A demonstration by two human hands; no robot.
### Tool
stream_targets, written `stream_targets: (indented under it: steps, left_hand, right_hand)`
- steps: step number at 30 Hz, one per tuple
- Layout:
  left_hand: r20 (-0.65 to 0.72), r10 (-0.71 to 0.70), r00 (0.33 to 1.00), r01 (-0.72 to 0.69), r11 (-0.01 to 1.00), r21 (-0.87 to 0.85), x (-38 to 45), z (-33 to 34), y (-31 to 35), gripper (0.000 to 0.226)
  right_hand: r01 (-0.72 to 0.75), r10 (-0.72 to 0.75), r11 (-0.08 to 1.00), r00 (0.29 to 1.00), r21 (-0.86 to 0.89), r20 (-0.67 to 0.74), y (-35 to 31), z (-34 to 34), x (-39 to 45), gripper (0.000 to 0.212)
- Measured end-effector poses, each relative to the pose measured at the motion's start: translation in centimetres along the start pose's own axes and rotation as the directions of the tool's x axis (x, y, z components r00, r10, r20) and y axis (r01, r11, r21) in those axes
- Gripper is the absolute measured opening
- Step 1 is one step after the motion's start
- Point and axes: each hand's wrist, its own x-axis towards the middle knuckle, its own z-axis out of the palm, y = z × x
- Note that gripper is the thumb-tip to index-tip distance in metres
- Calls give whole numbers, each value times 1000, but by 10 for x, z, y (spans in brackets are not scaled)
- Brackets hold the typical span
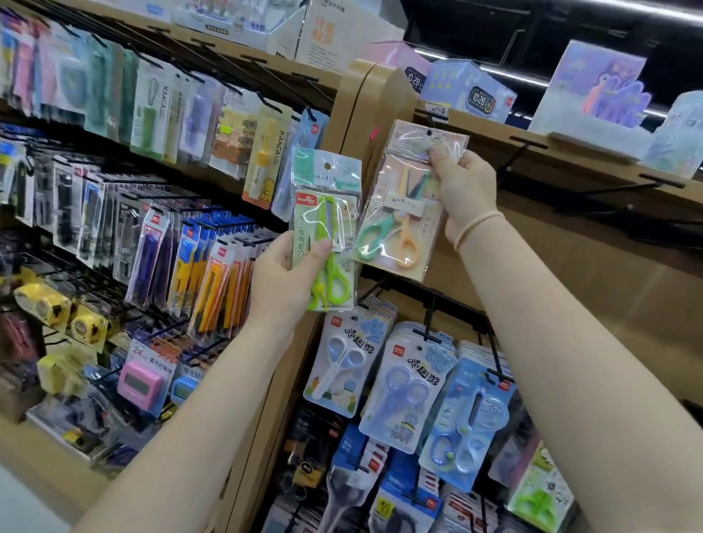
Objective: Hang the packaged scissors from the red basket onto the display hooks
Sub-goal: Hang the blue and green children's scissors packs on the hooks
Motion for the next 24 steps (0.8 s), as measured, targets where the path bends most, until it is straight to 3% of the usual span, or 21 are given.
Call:
stream_targets:
  steps: [9,19,24]
  left_hand:
    - [-53,42,998,-42,999,-10,2,-10,0,9]
    - [-47,29,998,-30,999,-27,2,-10,0,11]
    - [-41,26,999,-27,999,-31,2,-11,1,13]
  right_hand:
    - [-8,6,994,1000,-110,-15,3,6,6,14]
    - [-11,8,995,999,-97,-33,3,8,3,13]
    - [5,-17,992,995,-124,-94,3,7,2,25]
